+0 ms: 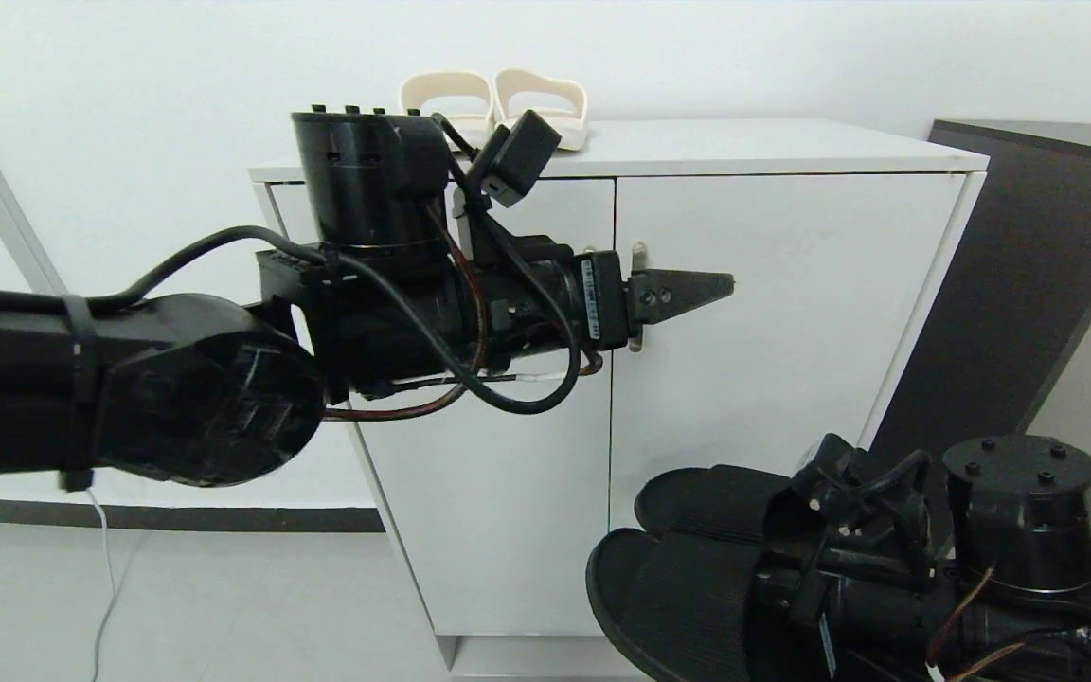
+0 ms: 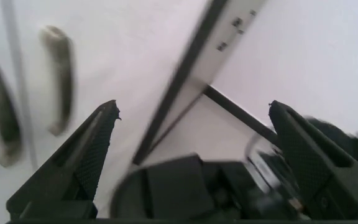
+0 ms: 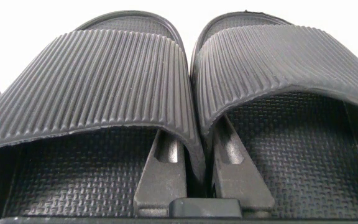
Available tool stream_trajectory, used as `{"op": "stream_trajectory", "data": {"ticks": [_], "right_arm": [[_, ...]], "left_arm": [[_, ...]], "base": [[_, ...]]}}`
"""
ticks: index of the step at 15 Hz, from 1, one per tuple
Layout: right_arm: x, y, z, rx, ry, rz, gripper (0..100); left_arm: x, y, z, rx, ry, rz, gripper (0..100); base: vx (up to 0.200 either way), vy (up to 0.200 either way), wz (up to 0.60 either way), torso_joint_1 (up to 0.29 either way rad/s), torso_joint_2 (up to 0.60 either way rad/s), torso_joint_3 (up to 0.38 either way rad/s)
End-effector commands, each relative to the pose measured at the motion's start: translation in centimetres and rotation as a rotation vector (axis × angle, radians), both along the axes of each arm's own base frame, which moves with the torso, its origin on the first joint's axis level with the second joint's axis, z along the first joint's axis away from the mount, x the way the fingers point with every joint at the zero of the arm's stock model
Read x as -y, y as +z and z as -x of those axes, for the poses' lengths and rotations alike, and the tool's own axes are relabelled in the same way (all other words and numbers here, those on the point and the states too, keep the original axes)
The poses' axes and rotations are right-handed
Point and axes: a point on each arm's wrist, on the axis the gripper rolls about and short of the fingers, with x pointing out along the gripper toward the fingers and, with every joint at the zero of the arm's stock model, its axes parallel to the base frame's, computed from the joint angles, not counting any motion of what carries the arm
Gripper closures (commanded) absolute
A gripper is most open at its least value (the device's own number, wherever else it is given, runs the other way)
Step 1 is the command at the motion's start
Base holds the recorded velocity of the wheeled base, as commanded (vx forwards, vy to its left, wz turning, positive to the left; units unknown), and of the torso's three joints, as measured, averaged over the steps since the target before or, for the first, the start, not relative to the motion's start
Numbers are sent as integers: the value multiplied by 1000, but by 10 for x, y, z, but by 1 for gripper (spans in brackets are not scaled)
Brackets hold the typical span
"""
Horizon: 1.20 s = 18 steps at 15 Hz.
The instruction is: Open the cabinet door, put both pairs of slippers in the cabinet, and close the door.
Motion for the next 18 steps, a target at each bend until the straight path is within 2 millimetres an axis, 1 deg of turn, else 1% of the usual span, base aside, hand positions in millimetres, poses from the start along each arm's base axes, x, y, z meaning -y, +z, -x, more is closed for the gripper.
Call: {"op": "stream_trajectory", "data": {"ticks": [1,3,5,10,11,13,16,17,18], "right_arm": [[-1,-1,-1,-1,2,1,100],[0,-1,0,-1,0,1,100],[0,0,0,1,1,1,100],[0,0,0,1,1,1,100],[0,0,0,1,1,1,100],[0,-1,0,1,1,3,100],[0,0,0,2,1,2,100],[0,-1,0,1,1,3,100],[0,-1,1,0,3,6,100]], "left_arm": [[13,-12,-18,-19,31,-15,0],[14,-15,-25,-23,68,-18,0],[11,-17,-31,-27,102,-21,0],[5,-15,-39,-18,157,-15,0],[5,-15,-40,-19,158,-16,0],[12,-21,-49,-22,166,-19,0],[17,-26,-54,-30,161,-25,0],[17,-26,-53,-31,163,-26,100],[16,-26,-52,-32,163,-27,100]], "base": [[0,0,0,0,0,0],[0,0,0,0,0,0],[0,0,0,0,0,0],[0,0,0,0,0,0],[0,0,0,0,0,0],[0,0,0,0,0,0],[0,0,0,0,0,0],[0,0,0,0,0,0],[0,0,0,0,0,0]]}}
